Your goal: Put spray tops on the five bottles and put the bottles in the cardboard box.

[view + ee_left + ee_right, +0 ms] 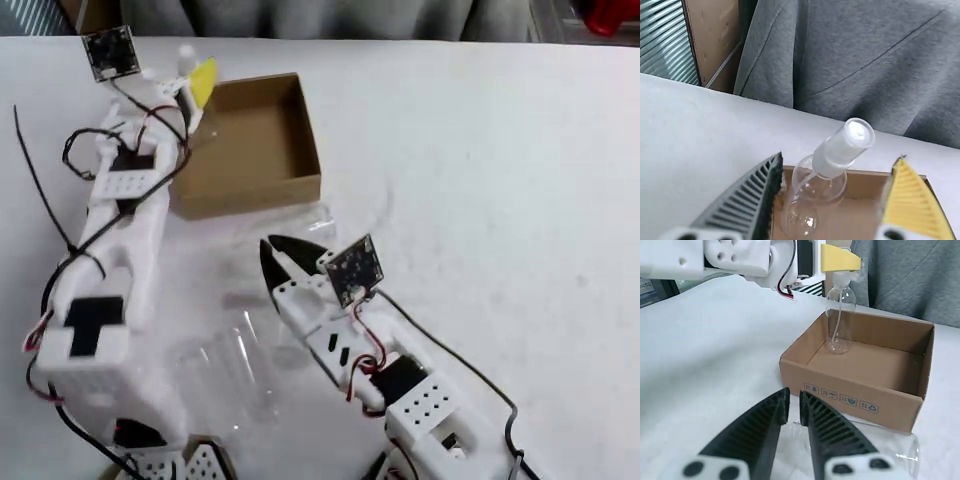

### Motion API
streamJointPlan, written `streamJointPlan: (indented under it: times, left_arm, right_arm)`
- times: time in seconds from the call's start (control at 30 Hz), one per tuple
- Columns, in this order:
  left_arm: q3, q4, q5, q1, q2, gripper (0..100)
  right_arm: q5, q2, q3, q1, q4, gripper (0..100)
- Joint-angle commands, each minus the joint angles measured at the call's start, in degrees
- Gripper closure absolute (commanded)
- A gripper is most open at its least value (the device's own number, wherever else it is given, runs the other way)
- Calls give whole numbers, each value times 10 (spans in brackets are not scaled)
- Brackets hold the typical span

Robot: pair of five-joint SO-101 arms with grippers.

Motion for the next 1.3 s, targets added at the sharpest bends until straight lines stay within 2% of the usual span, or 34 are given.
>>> streamJointPlan:
  times: [0.0, 0.17, 0.23, 0.37, 0.6, 0.83, 0.97, 1.27]
  left_arm:
    - [80, 2, -17, 8, -136, 675]
    - [231, 6, -44, 14, -286, 679]
    - [280, 41, -45, 14, -350, 679]
    - [336, 164, -45, 10, -476, 679]
    - [352, 457, -40, 14, -661, 679]
    - [376, 616, -43, 5, -764, 679]
    - [451, 610, -44, -17, -808, 679]
    - [671, 434, -44, -148, -896, 680]
  right_arm:
    - [7, 0, -12, 5, -14, 983]
    - [7, 0, -12, 5, -14, 983]
    - [7, 0, -12, 5, -14, 983]
    - [7, 0, -12, 6, -13, 983]
    - [7, 0, -12, 7, -11, 983]
    - [7, -4, -12, 25, -14, 983]
    - [7, -4, -12, 24, -14, 983]
    - [18, -4, -12, 46, -13, 983]
